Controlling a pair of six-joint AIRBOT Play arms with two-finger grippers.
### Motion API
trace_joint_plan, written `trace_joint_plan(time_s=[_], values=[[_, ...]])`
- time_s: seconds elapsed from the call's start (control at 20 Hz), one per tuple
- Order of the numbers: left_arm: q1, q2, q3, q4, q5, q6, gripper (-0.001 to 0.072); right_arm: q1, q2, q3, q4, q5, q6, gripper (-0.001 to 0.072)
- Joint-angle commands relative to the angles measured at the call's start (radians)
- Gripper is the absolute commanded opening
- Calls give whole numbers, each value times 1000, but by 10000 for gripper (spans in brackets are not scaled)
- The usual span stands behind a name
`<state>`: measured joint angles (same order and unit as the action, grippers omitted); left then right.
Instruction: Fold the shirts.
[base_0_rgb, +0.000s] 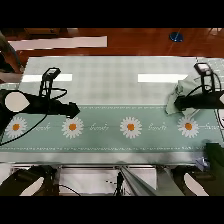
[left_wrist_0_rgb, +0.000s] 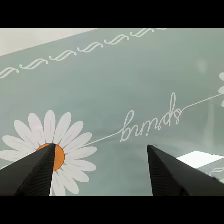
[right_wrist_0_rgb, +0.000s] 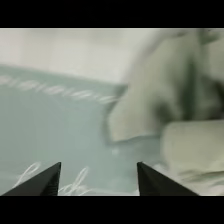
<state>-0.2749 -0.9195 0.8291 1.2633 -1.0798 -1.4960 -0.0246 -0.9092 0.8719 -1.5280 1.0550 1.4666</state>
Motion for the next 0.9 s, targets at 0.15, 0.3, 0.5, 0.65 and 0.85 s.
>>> trace_joint_plan(time_s=[0.15, 0.3, 0.5, 0.65, 0.85], values=[[0, 0, 1, 0, 44, 0, 707, -123, -109, 233, -309, -68, 174, 595], [0, 0, 1, 0, 43, 0, 707, -250, -226, 325, -231, -47, 150, 595], [0, 0, 1, 1, 44, 0, 707, -341, -367, 343, -148, 27, 107, 595], [0, 0, 1, 1, 44, 0, 707, -347, -471, 343, -89, 37, 84, 595], [0, 0, 1, 1, 44, 0, 707, -346, -610, 343, 74, 14, 84, 593]])
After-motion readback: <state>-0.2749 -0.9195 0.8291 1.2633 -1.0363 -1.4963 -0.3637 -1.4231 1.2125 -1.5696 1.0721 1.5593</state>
